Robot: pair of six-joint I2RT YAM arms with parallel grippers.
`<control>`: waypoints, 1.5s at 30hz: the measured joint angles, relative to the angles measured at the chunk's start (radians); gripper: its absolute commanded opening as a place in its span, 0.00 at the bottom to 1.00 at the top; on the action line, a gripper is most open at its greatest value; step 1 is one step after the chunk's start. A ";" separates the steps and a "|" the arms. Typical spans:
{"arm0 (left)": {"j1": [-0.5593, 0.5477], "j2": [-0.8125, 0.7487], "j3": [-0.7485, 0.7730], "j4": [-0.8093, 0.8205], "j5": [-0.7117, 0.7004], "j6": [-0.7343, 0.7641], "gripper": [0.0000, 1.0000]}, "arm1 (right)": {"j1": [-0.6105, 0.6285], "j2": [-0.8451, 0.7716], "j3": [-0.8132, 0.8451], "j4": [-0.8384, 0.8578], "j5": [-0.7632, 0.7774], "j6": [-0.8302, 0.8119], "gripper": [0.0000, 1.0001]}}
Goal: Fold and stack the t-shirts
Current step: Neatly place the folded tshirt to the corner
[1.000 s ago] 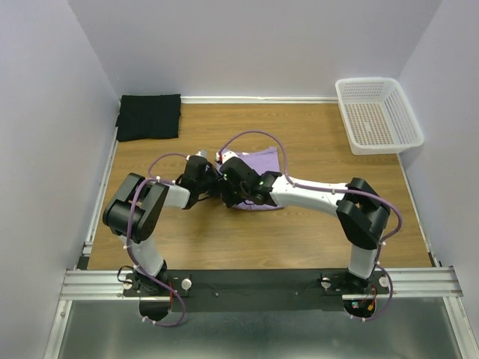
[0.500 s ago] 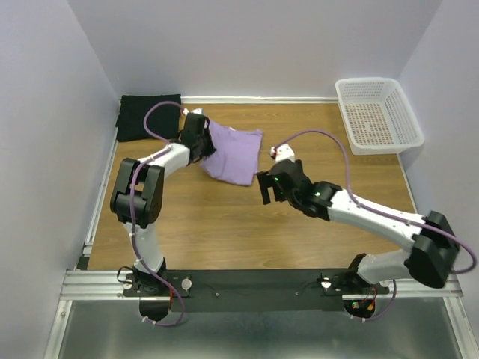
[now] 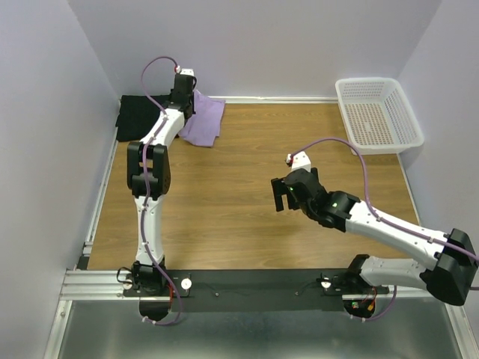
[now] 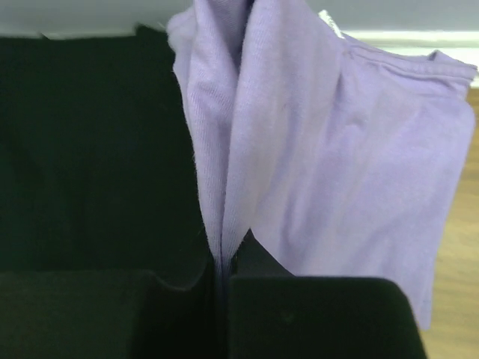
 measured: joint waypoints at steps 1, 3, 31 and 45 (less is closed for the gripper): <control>0.009 0.031 0.045 -0.002 -0.021 0.033 0.00 | 0.000 0.010 0.005 -0.005 -0.003 -0.001 1.00; 0.021 0.067 0.100 -0.004 -0.049 0.076 0.00 | 0.000 0.029 0.016 -0.012 -0.006 -0.003 1.00; 0.236 0.114 0.224 0.016 -0.142 0.286 0.00 | -0.002 0.233 0.202 -0.120 -0.037 -0.045 1.00; 0.277 0.132 0.224 0.127 -0.388 0.326 0.00 | -0.002 0.283 0.213 -0.157 -0.038 -0.056 1.00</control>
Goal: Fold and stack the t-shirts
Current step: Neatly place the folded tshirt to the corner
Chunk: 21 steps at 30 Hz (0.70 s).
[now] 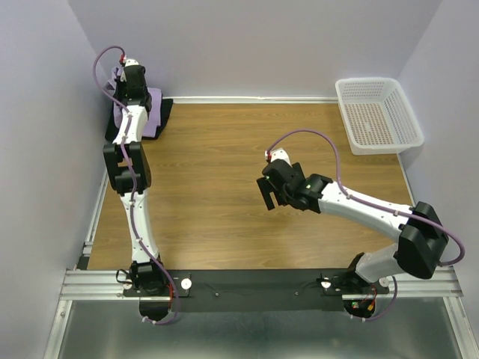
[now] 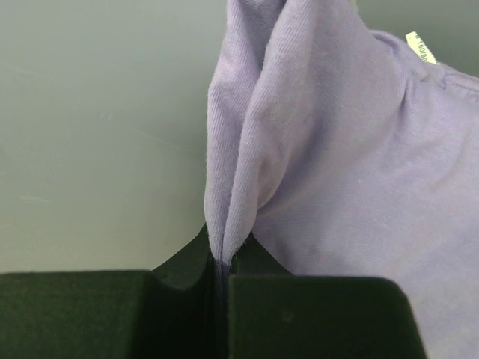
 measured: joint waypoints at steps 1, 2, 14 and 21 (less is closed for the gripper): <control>0.003 0.007 -0.002 0.014 -0.005 0.006 0.00 | 0.000 0.003 0.000 -0.001 0.000 0.000 1.00; 0.004 0.016 -0.002 0.027 -0.010 0.011 0.04 | 0.000 0.008 0.000 -0.001 -0.002 0.000 1.00; 0.007 0.124 -0.051 0.105 -0.032 0.031 0.99 | 0.000 0.038 0.001 -0.008 -0.018 0.000 1.00; 0.006 0.105 -0.053 0.116 -0.038 -0.027 0.98 | 0.000 0.050 0.016 -0.010 -0.023 0.000 1.00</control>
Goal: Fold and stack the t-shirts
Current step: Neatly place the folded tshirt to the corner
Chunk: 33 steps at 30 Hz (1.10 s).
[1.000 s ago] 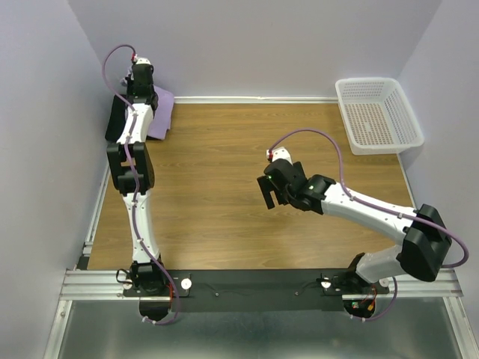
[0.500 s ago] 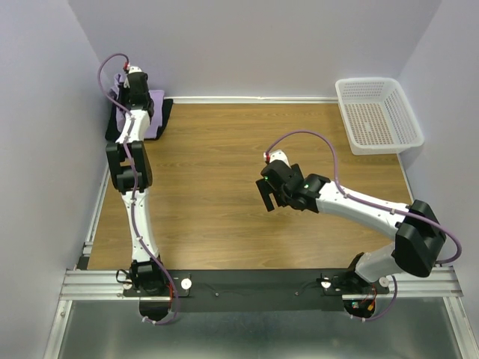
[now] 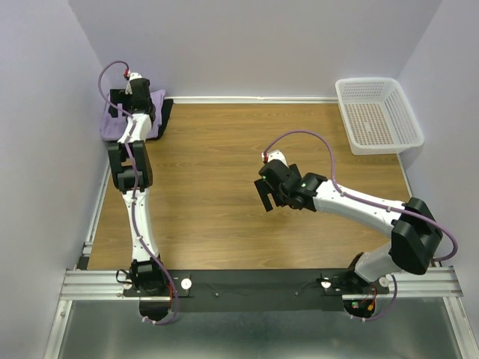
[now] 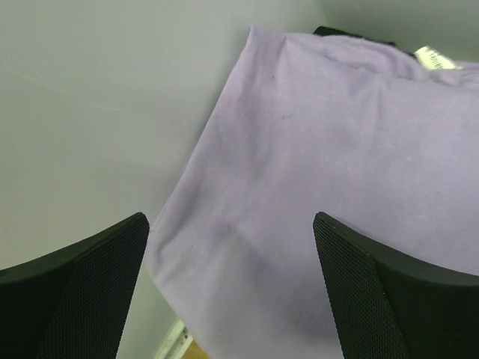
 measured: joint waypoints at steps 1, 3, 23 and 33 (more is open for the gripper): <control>-0.004 -0.014 -0.012 0.000 0.018 -0.019 0.98 | 0.000 0.000 0.000 0.000 0.000 0.000 1.00; -0.006 -0.055 -0.041 -0.003 0.066 -0.057 0.97 | 0.000 0.000 0.000 0.000 0.000 0.000 1.00; -0.059 -0.074 -0.046 -0.201 0.520 -0.334 0.58 | 0.000 -0.029 -0.018 0.000 0.000 0.004 1.00; -0.090 -0.061 -0.085 -0.246 0.610 -0.394 0.59 | 0.000 -0.034 -0.033 0.002 0.000 0.017 1.00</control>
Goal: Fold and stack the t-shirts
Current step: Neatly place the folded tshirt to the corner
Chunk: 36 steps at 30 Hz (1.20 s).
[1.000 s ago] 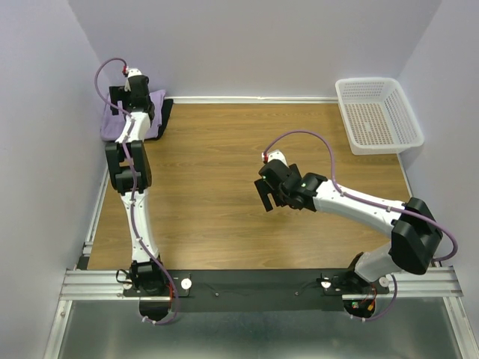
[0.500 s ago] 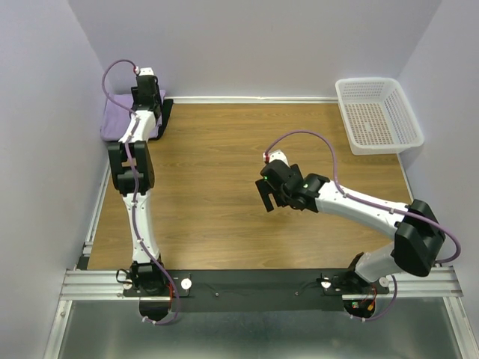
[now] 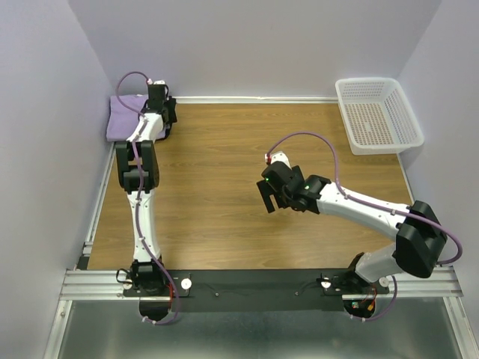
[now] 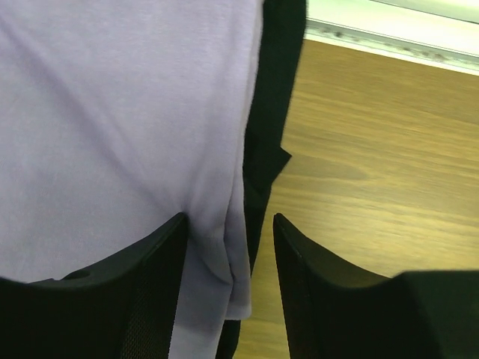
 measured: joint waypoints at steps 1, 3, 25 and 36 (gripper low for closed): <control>-0.009 -0.001 0.000 -0.001 0.004 -0.003 0.67 | 0.000 -0.002 0.000 0.000 0.000 0.001 1.00; -0.028 -0.005 0.000 -0.005 0.011 -0.012 0.79 | 0.000 -0.015 0.000 0.000 0.000 0.002 1.00; -0.090 -1.155 -0.645 -0.019 -0.133 -0.121 0.96 | -0.007 -0.350 0.000 0.000 0.258 0.073 1.00; -0.090 -1.891 -1.053 -0.036 -0.306 -0.168 0.97 | -0.010 -0.617 -0.011 0.001 0.444 0.029 1.00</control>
